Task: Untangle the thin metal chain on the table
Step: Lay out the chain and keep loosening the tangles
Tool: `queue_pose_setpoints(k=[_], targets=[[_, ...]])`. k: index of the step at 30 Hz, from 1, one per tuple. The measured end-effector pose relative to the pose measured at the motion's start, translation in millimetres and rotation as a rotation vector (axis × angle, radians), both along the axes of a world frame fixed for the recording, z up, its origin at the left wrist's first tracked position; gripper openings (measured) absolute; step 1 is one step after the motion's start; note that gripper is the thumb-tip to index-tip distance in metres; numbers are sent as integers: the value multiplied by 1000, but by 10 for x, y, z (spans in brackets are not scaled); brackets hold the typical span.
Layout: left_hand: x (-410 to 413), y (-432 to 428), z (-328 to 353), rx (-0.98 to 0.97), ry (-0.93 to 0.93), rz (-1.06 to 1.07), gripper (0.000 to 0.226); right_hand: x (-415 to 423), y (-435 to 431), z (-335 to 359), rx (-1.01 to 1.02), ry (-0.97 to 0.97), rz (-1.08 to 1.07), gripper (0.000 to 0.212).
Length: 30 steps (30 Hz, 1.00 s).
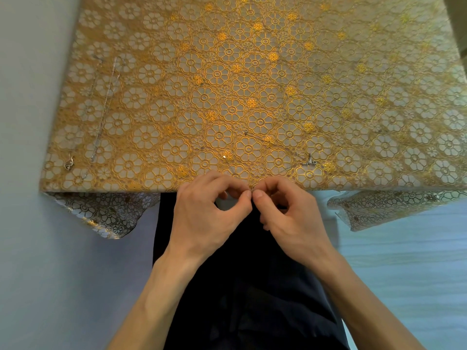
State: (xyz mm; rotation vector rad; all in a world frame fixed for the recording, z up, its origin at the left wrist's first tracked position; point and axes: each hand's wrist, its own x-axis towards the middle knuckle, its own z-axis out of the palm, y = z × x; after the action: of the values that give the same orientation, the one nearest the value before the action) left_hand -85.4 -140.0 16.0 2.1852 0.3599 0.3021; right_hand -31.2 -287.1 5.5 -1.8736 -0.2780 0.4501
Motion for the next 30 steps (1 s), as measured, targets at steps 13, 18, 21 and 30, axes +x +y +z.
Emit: queue_pose_setpoints(k=[13, 18, 21, 30], targets=[[-51, 11, -82, 307, -111, -66, 10, 57, -13, 59, 64, 291, -14, 11], [-106, -19, -71, 122, 12, -56, 8, 28, -3, 57, 63, 277, -8, 14], [-143, -34, -70, 46, 75, -42, 11, -4, -15, 49, 66, 277, 8, 13], [-144, -82, -1, -117, 115, 48, 7, -70, -102, -47, 8, 139, 97, 14]])
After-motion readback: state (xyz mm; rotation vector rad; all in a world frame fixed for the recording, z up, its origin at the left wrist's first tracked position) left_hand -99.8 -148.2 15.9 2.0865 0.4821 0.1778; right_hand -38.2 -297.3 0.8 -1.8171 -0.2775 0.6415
